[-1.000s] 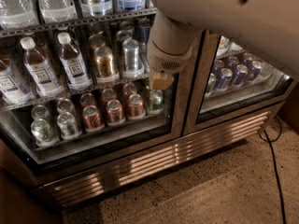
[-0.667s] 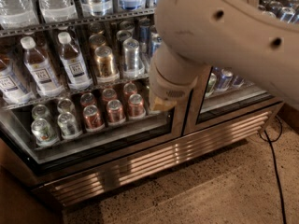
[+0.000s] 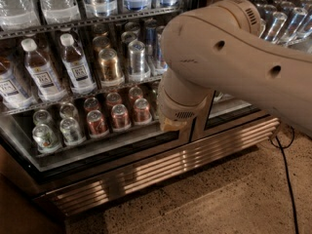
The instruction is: Close left fridge door
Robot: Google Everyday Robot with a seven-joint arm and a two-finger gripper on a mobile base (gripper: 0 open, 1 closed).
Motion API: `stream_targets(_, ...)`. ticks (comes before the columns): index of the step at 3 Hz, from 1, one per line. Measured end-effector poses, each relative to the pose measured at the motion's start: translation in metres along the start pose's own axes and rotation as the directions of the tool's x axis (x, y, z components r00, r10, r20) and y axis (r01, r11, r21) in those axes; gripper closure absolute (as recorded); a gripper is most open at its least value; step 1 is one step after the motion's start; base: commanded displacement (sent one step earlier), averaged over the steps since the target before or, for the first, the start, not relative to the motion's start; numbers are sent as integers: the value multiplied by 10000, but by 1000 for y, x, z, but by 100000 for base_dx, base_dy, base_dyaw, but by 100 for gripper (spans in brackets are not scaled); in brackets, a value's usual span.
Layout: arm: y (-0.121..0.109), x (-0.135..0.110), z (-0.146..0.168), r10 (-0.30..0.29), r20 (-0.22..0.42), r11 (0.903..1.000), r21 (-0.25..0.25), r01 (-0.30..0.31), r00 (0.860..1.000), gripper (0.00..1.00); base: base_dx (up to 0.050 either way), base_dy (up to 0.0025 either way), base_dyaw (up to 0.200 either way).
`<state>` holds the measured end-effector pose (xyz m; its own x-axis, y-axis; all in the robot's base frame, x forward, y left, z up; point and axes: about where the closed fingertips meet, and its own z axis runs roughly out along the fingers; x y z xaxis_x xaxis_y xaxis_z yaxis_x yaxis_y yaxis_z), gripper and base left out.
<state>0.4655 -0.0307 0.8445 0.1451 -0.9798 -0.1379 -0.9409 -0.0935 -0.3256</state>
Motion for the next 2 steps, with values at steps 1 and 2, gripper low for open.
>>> stream_targets(1, -3, 1, -2, -29, 227, 10000, -44, 30, 9997, 100, 0, 0, 0)
stream_targets(2, -12, 46, 3, 872, 1114, 9956, 255, -906, 9899, 100, 0, 0, 0)
